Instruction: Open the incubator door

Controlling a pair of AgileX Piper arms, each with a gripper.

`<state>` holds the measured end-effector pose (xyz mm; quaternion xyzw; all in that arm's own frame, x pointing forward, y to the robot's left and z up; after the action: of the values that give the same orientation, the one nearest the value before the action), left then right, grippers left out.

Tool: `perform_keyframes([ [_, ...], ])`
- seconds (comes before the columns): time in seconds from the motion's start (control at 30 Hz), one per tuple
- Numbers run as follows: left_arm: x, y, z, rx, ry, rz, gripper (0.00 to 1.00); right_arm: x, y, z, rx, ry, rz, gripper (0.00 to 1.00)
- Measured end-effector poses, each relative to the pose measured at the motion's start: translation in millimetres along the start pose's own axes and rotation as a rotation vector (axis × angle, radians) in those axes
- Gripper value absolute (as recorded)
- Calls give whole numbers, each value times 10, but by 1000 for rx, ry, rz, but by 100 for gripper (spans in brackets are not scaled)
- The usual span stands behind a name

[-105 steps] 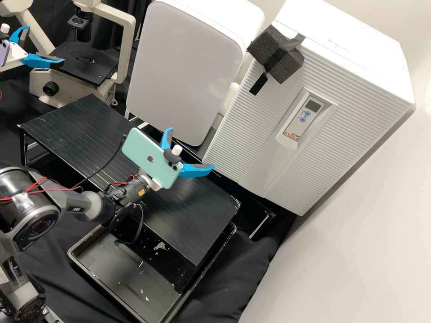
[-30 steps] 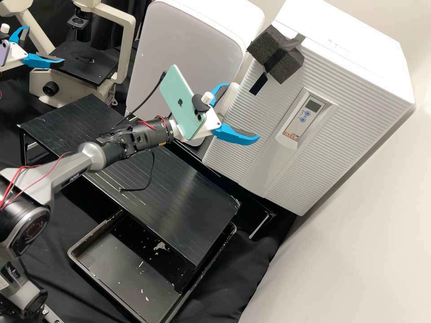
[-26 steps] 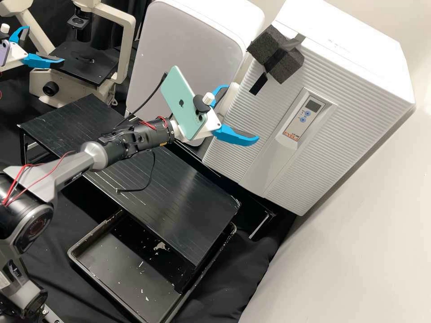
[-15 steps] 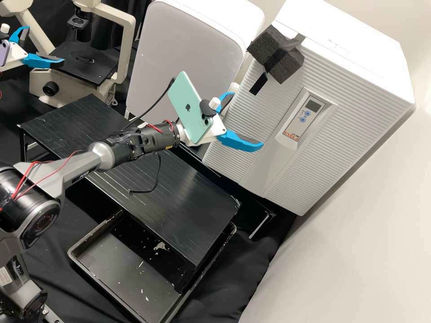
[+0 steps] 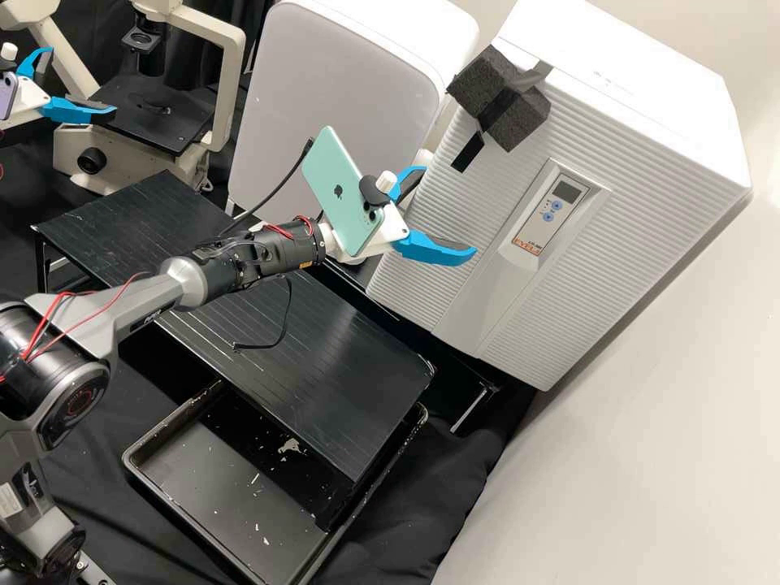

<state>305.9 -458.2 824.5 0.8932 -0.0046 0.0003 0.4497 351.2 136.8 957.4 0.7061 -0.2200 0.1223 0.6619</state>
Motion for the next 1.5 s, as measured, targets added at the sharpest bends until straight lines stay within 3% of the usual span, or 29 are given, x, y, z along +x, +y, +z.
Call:
perform_keyframes([
  [1.5, 0, 0, 0, 0, 0, 0, 100, -93, -67, -98, 3, 29, -44, 0],
])
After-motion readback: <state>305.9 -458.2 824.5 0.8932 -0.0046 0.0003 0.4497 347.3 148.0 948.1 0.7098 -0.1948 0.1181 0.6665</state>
